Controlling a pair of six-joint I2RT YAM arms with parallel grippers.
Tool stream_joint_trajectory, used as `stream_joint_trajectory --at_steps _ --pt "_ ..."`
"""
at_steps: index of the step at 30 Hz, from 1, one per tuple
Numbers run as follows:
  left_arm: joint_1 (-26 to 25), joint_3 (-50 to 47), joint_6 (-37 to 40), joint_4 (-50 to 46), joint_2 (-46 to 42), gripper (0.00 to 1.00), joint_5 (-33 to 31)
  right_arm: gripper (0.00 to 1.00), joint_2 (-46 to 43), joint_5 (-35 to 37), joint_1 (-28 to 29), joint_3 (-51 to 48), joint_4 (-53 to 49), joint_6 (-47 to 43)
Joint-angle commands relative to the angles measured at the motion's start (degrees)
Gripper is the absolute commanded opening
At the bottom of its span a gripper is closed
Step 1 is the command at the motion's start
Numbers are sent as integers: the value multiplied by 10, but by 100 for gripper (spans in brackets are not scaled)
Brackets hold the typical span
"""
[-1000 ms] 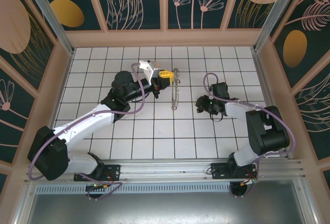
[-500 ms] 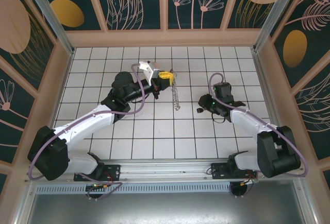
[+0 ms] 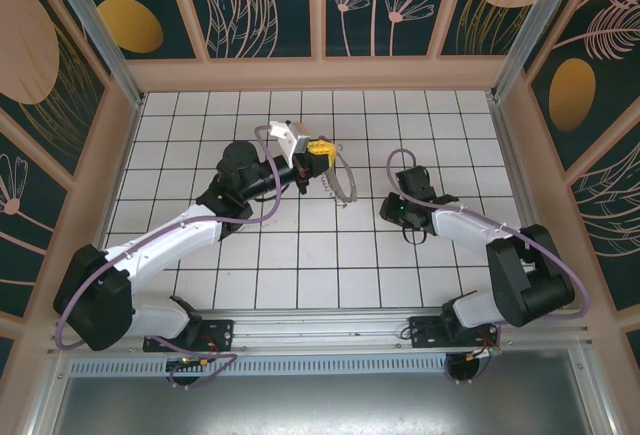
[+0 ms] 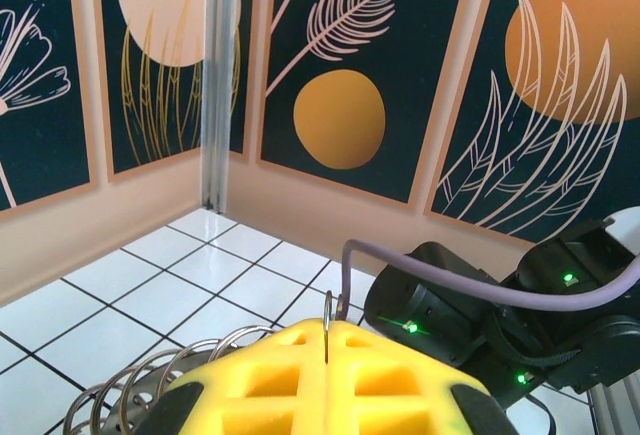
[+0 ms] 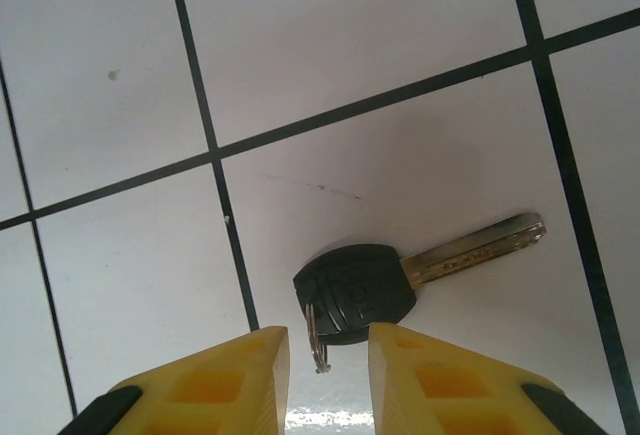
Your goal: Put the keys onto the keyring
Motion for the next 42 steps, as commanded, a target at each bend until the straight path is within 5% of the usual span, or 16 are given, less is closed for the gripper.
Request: stream_joint_trajectory --at_steps 1,12,19,23,32,42 --pt "-3 -3 -6 40 -22 0 3 25 15 15 8 16 1 8" --pt "-3 -6 -2 42 -21 0 2 21 45 10 16 26 16 6" --pt "-3 -5 -3 44 -17 0 5 0 43 12 16 29 10 2" --pt "-3 -4 -2 44 -14 0 9 0 9 11 13 47 -11 -10" --pt "-3 1 0 40 -14 0 18 0 -132 -176 -39 70 79 -33" --pt "-3 12 13 12 -15 0 28 0 -200 -346 -111 19 316 -17"
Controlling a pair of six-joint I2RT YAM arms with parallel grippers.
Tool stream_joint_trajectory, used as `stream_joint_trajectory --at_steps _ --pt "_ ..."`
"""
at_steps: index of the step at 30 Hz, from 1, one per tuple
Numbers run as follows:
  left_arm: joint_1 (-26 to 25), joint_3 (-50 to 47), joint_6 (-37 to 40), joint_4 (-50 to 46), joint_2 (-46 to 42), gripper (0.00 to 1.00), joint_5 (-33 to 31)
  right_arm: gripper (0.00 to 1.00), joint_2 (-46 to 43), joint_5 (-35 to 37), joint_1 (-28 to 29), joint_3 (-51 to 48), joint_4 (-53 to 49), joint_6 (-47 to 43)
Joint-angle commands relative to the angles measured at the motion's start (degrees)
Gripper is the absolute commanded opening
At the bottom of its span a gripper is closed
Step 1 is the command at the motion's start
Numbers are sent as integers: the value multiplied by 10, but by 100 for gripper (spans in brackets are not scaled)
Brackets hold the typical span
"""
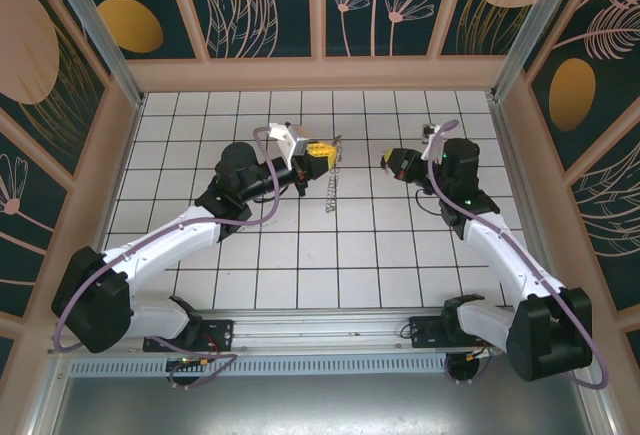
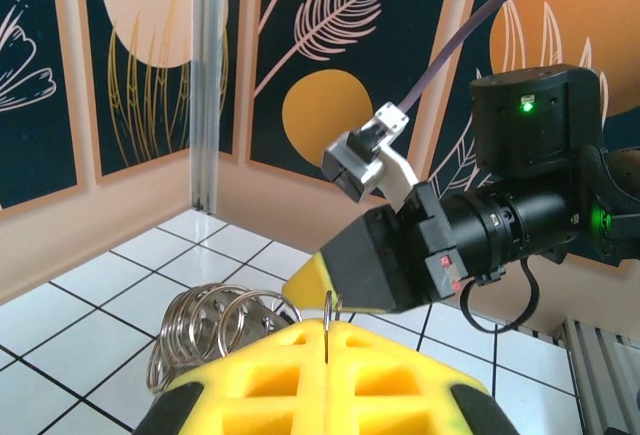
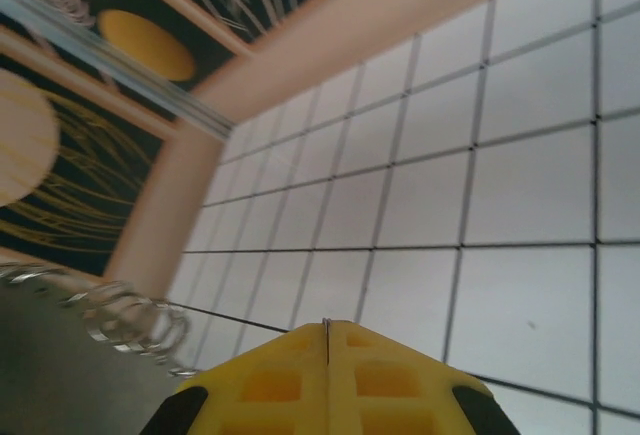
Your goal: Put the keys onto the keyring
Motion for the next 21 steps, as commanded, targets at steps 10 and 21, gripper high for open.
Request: stream_joint_trajectory --at_steps 10,21 --pt "-3 53 40 -32 9 0 43 0 -29 -189 -18 -11 249 -8" --pt "-3 102 70 -68 31 0 83 0 -64 -233 -6 9 231 -64"
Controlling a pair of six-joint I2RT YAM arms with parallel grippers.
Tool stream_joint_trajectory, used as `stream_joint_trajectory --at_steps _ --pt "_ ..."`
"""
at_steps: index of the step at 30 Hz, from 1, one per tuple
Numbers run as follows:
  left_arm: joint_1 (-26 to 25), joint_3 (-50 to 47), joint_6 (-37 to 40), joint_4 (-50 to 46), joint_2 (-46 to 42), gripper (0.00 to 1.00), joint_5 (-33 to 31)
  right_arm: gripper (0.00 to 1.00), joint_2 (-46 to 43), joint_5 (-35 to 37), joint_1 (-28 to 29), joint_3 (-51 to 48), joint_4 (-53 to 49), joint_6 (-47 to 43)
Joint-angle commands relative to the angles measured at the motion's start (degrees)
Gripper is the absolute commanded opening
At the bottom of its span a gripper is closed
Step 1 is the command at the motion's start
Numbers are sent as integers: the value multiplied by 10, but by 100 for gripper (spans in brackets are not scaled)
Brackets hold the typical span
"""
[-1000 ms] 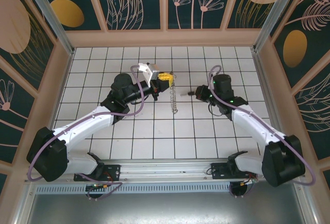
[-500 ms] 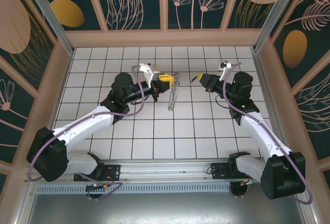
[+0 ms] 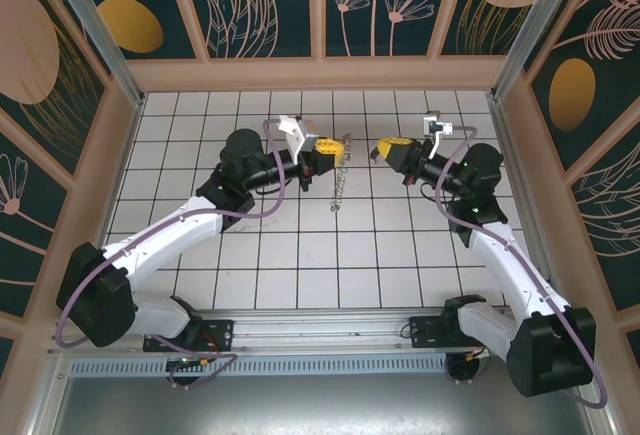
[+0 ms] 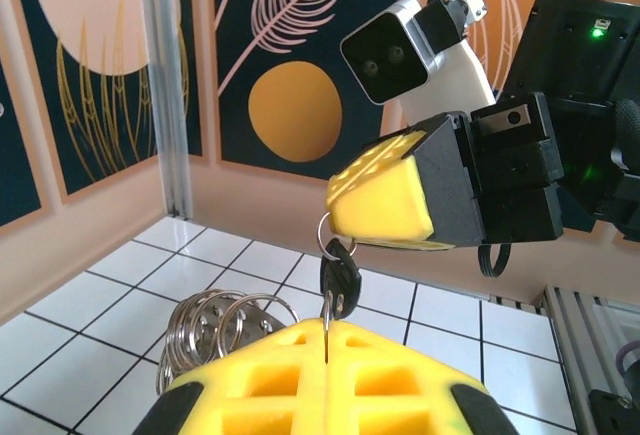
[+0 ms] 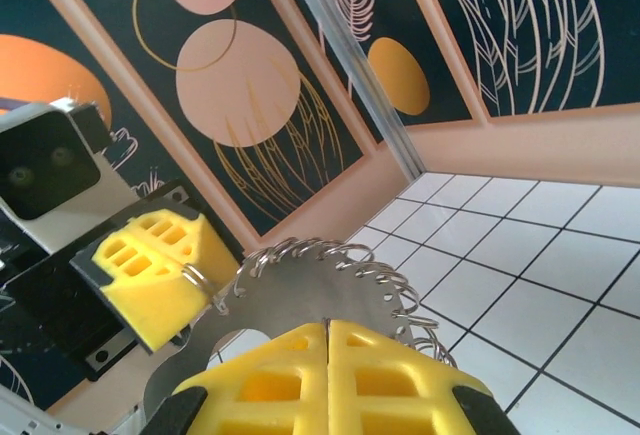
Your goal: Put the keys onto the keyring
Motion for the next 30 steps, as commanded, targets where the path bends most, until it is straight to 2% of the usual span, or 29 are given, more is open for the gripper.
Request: stream_joint_trajectory --at_steps 1,15,30 --pt "-3 33 18 1 9 0 35 0 -21 -22 11 24 14 -39" --pt "-3 76 23 -39 33 0 85 0 -31 26 75 73 -72 -133" --pt "-3 99 34 -68 43 0 107 0 -30 40 96 92 -108 -168"
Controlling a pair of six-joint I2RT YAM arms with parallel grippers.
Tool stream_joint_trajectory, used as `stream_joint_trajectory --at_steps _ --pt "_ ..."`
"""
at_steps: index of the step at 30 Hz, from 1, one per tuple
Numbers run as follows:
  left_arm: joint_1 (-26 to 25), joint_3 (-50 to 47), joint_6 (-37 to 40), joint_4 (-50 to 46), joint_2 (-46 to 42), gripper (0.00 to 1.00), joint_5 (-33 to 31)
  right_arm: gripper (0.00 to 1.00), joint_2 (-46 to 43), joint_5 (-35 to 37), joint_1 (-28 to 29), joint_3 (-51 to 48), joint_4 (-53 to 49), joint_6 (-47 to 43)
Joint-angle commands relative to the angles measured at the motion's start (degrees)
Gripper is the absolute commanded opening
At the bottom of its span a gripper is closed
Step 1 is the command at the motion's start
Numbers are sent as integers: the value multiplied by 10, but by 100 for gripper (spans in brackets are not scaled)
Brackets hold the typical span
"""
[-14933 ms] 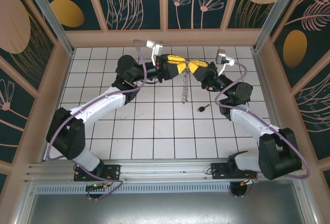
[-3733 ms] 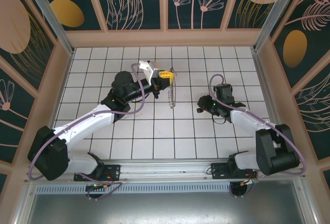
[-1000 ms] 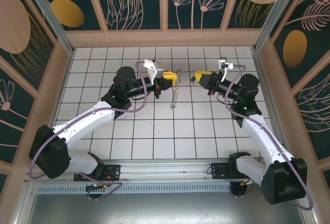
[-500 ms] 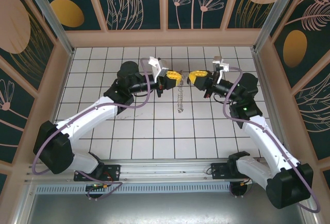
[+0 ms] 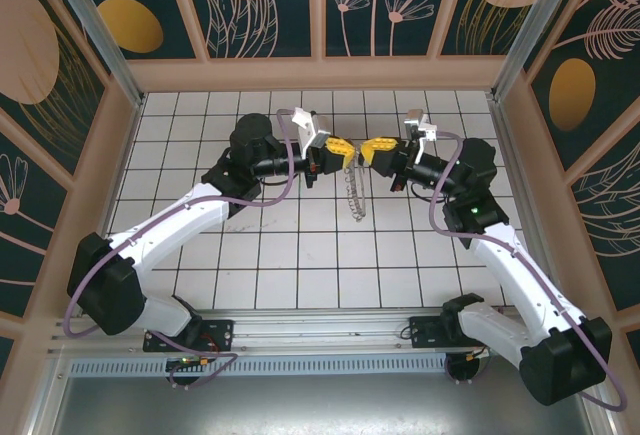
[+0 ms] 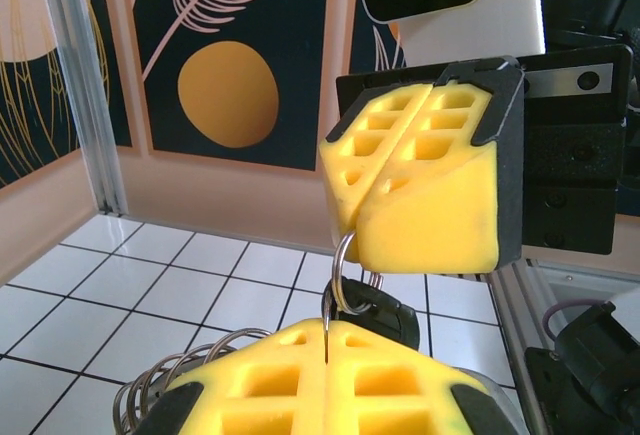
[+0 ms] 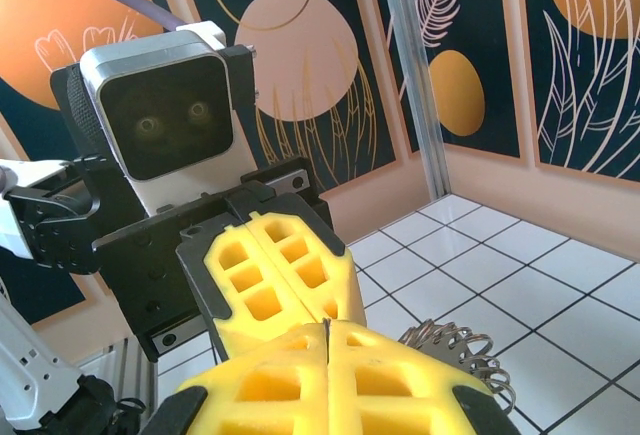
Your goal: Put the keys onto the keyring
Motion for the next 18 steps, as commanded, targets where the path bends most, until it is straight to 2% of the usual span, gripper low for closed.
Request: stream_joint_trajectory --at_steps 1,18 --pt "-3 23 10 11 2 0 20 0 -6 8 7 23 -4 -19" --pt "-3 23 8 17 -4 0 23 0 7 64 13 23 -52 -54"
